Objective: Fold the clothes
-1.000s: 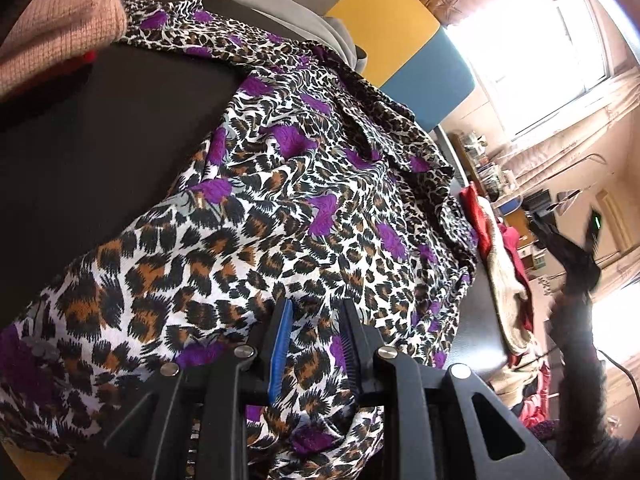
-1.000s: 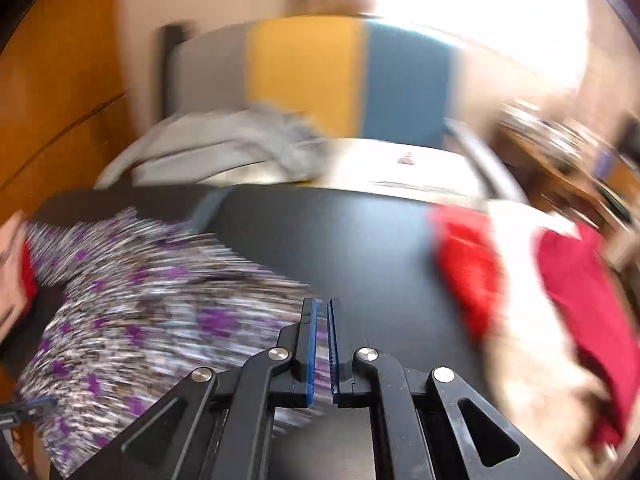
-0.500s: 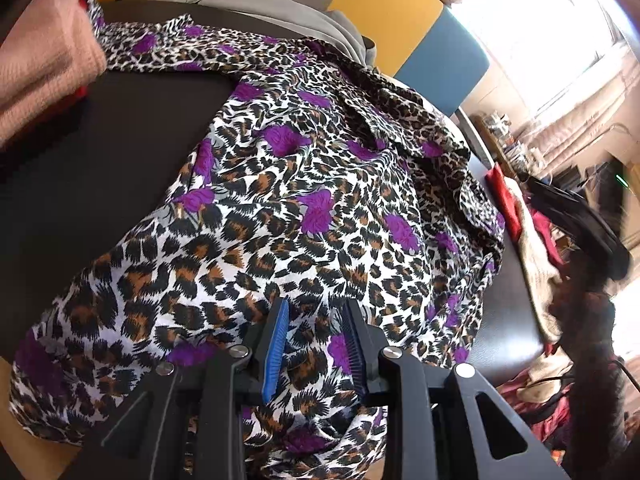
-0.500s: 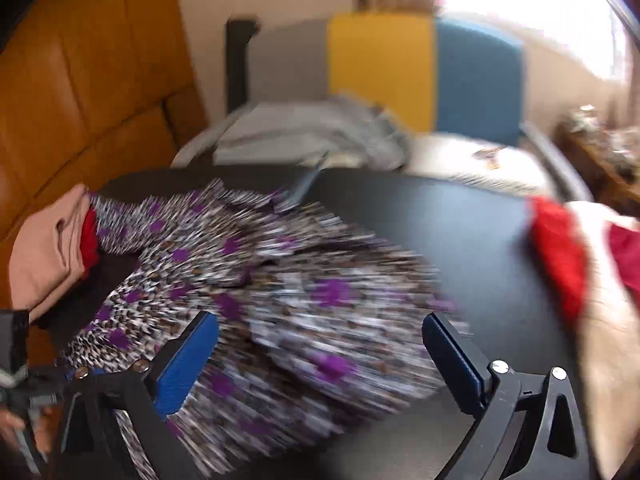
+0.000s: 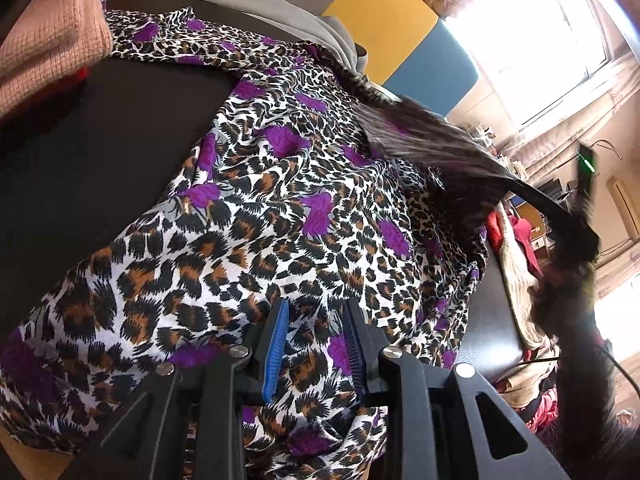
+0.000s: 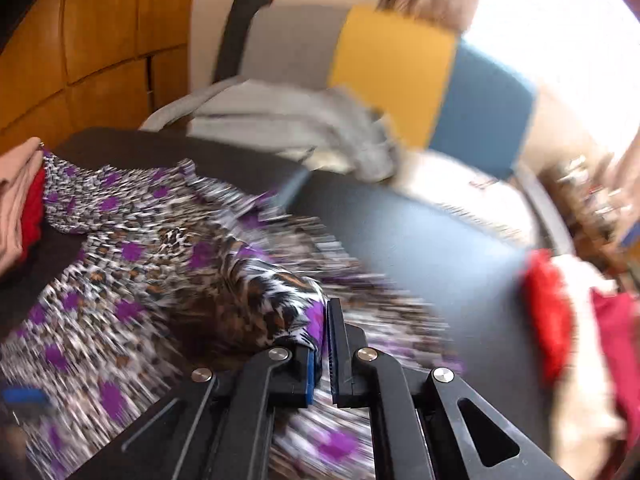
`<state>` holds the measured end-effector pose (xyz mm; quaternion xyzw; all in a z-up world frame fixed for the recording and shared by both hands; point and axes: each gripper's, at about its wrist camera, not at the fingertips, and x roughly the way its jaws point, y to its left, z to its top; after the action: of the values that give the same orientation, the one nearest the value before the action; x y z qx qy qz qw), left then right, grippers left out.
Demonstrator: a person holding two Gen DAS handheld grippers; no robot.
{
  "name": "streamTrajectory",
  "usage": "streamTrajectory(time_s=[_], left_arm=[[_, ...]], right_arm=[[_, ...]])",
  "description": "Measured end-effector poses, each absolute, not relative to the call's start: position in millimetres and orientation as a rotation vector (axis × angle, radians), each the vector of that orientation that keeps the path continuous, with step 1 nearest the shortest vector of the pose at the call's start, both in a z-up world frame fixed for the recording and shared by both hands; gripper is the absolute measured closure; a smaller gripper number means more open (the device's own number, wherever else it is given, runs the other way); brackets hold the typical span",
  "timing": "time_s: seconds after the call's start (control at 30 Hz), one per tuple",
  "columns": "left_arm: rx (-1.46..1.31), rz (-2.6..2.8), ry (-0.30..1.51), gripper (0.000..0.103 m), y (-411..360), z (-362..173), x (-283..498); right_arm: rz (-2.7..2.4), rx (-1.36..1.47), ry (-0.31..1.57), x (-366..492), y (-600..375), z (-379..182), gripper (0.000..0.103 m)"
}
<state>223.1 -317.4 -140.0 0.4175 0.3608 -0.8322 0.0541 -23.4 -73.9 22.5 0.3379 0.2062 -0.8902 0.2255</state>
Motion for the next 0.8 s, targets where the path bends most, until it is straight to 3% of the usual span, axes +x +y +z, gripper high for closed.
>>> streamTrajectory(time_s=[0.1, 0.17, 0.2, 0.23, 0.27, 0.3, 0.4, 0.57, 0.8], left_arm=[[1.312, -2.534, 1.024, 0.075, -310, -135, 218], [1.344, -2.537, 0.973, 0.075, -304, -131, 214], [1.359, -2.539, 0.947, 0.075, -301, -129, 212], [1.375, -2.540, 0.921, 0.075, -299, -127, 210], [1.390, -2.541, 0.895, 0.075, -296, -125, 208], [1.402, -2.542, 0.870, 0.075, -293, -124, 206], [1.444, -2.551, 0.777, 0.075, -280, -121, 200], [1.471, -2.552, 0.698, 0.075, -273, -114, 186], [1.519, -2.527, 0.493, 0.075, -264, -121, 142]], right_arm=[[-2.633, 0.950, 0.548, -31, 6, 39, 0.098], [-2.770, 1.033, 0.419, -45, 75, 39, 0.098], [-2.830, 1.090, 0.320, -54, 112, 35, 0.088], [-2.878, 1.176, 0.201, -62, 149, 27, 0.073], [-2.906, 1.253, 0.101, -65, 180, 19, 0.031], [-2.903, 1.292, 0.011, -61, 202, 12, 0.010], [-2.845, 1.354, -0.234, -35, 254, -12, 0.009], [-2.623, 1.223, -0.357, 7, 225, -18, 0.009], [-2.355, 1.058, -0.013, 54, 89, -11, 0.010]])
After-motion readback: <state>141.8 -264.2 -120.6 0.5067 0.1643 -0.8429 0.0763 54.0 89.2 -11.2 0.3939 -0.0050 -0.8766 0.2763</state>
